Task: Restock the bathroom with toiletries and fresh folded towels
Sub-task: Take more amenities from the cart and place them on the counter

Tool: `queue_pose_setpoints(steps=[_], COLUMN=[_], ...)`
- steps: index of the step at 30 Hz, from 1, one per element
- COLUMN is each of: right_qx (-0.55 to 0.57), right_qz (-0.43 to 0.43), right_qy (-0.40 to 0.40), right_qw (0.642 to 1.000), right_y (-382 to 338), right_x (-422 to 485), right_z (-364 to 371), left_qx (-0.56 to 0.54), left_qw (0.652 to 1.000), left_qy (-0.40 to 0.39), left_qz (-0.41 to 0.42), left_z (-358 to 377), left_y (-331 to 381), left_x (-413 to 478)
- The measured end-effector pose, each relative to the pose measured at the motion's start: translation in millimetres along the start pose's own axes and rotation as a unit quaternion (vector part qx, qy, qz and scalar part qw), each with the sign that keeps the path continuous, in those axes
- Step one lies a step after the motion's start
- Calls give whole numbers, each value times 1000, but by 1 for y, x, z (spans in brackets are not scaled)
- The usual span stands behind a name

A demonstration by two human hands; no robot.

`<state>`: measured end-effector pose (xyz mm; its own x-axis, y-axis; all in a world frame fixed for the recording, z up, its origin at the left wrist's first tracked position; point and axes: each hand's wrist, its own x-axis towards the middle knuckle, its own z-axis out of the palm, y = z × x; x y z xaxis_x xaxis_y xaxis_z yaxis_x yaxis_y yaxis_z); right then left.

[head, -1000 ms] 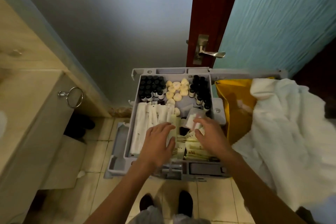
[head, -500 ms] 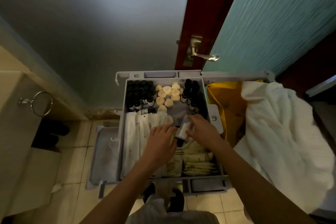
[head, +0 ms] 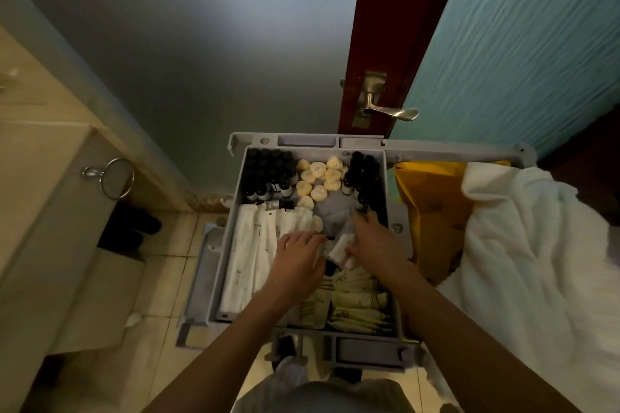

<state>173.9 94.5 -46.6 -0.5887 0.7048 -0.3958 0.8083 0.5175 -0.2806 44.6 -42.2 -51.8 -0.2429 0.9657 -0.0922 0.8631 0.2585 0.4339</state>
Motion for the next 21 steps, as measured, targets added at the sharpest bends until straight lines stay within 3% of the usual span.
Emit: queue_pose_setpoints(steps=[9,15,18,21], right_qx=[-74,-61,-30,72], right_qz=[-76,-124,-117,-100], right_qy=[69,23,28,18], right_qw=[992,990,992,992], right_y=[12,14,15,16], right_x=[-3,-5,-6,-3], right_z=[-8,-12,-11,-13], left_qx=[16,30,22,7], left_qw=[998,994,994,993], left_qy=[7,8,13,21], left_qz=[-58,-100,-109,-116], left_z=[1,6,8,5], left_y=[24,27,27,26], left_x=[-7,-13,-18,-19])
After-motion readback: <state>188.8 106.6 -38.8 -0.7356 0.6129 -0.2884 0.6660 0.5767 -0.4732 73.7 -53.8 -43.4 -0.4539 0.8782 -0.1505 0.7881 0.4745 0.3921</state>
